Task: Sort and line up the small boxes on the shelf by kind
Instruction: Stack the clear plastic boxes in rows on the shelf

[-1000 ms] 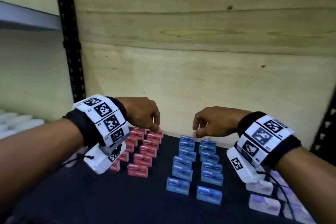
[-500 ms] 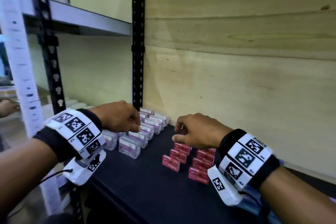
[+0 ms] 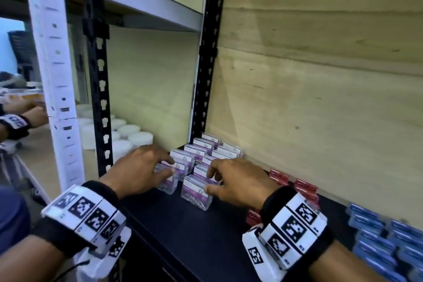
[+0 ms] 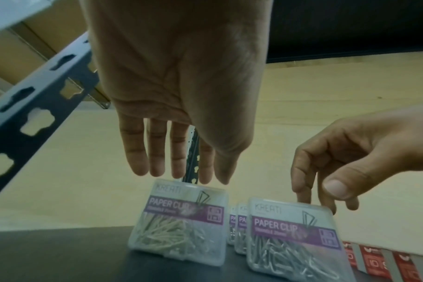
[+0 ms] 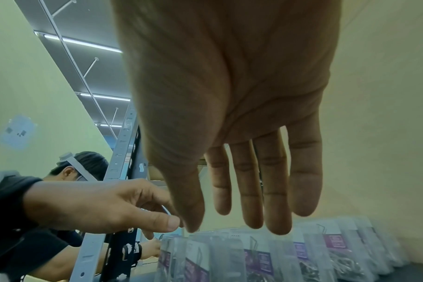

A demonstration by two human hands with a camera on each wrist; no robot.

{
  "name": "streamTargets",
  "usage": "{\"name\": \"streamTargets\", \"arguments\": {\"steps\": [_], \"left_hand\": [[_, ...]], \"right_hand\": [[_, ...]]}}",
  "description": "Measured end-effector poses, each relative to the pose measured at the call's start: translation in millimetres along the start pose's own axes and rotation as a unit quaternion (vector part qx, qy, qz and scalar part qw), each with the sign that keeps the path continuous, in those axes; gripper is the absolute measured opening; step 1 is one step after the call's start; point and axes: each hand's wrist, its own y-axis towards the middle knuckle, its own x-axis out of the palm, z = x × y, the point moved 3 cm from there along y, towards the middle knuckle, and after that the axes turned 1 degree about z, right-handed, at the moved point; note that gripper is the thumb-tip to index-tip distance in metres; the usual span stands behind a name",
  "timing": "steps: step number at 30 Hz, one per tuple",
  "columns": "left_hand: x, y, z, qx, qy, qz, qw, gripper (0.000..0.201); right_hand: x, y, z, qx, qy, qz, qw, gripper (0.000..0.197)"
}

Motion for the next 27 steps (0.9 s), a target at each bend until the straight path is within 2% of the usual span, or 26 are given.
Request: {"name": "streamTargets", "arguments": {"steps": [3, 6, 14, 27], "left_hand": [[4, 3, -5, -0.009, -0.021, 0.042, 0.999, 0.030], [6, 6, -6, -0.031, -0.032, 0.051, 0.998, 0.024], [12, 9, -15, -0.074, -0.115, 0.025, 0.990, 0.015], [13, 4, -13, -0.067, -0.157, -0.024, 0.985, 0.018]], "right_hand": [[4, 8, -6, 0.001, 0.004, -0.002, 1.000, 0.032], [9, 14, -10, 0.001, 0.013, -0.010, 1.000, 0.031], [15, 24, -9, 0.008, 0.053, -0.027, 0.998, 0.028], [7, 21, -6, -0.020, 0.057, -0.060, 0.996, 0.026]]}}
